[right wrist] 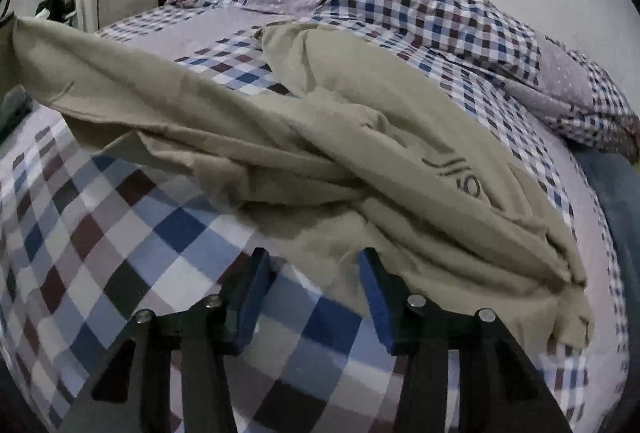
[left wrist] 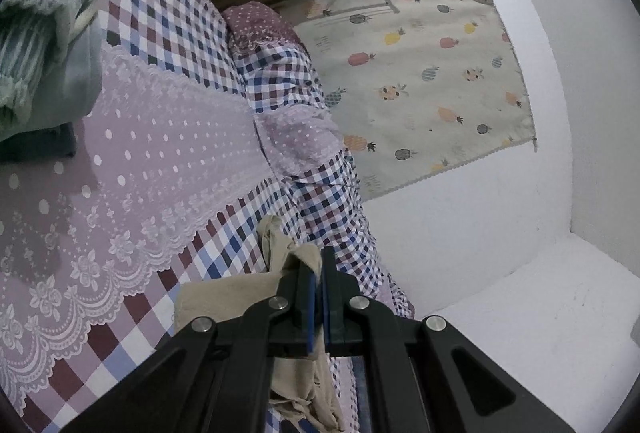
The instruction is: Fold clothes
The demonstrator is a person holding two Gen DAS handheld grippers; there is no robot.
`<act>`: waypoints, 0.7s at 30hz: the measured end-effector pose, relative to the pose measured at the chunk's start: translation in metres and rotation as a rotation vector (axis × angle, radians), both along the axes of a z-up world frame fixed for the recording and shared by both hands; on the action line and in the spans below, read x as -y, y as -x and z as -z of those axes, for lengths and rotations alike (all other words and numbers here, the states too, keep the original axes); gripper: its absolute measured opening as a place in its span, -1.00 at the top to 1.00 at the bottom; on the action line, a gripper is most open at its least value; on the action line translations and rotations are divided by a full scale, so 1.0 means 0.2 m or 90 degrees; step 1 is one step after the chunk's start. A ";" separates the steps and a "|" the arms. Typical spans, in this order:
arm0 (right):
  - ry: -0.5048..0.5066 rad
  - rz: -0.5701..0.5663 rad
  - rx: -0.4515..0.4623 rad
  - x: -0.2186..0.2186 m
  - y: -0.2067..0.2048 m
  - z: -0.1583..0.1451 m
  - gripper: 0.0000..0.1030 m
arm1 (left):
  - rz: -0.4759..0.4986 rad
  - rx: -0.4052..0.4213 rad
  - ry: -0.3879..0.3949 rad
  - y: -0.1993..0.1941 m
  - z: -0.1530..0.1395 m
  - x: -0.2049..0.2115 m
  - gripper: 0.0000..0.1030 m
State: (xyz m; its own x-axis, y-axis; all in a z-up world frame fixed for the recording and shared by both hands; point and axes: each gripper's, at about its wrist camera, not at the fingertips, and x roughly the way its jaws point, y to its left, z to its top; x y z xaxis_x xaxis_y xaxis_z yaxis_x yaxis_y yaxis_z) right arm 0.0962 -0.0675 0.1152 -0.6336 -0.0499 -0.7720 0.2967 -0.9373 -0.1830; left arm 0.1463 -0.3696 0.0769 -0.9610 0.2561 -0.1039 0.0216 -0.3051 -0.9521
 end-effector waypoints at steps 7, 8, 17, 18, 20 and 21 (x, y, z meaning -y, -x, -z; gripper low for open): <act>-0.043 0.018 0.003 -0.12 -0.07 -0.02 0.94 | 0.004 0.011 -0.018 -0.02 0.04 0.02 0.98; -0.047 0.019 -0.009 -0.15 -0.12 -0.05 0.94 | 0.007 0.010 -0.021 -0.02 0.04 0.02 0.98; -0.039 0.161 -0.077 -0.73 -0.59 -0.31 0.96 | 0.150 0.012 -0.043 0.06 0.04 -0.23 0.98; -0.042 0.186 -0.081 -0.82 -0.62 -0.34 0.96 | 0.180 0.008 -0.044 0.07 0.03 -0.29 0.98; -0.048 0.235 -0.091 -1.00 -0.69 -0.38 0.96 | 0.245 0.002 -0.036 0.10 0.02 -0.43 0.98; -0.051 0.260 -0.095 -1.09 -0.72 -0.40 0.96 | 0.281 0.002 -0.026 0.11 0.00 -0.51 0.98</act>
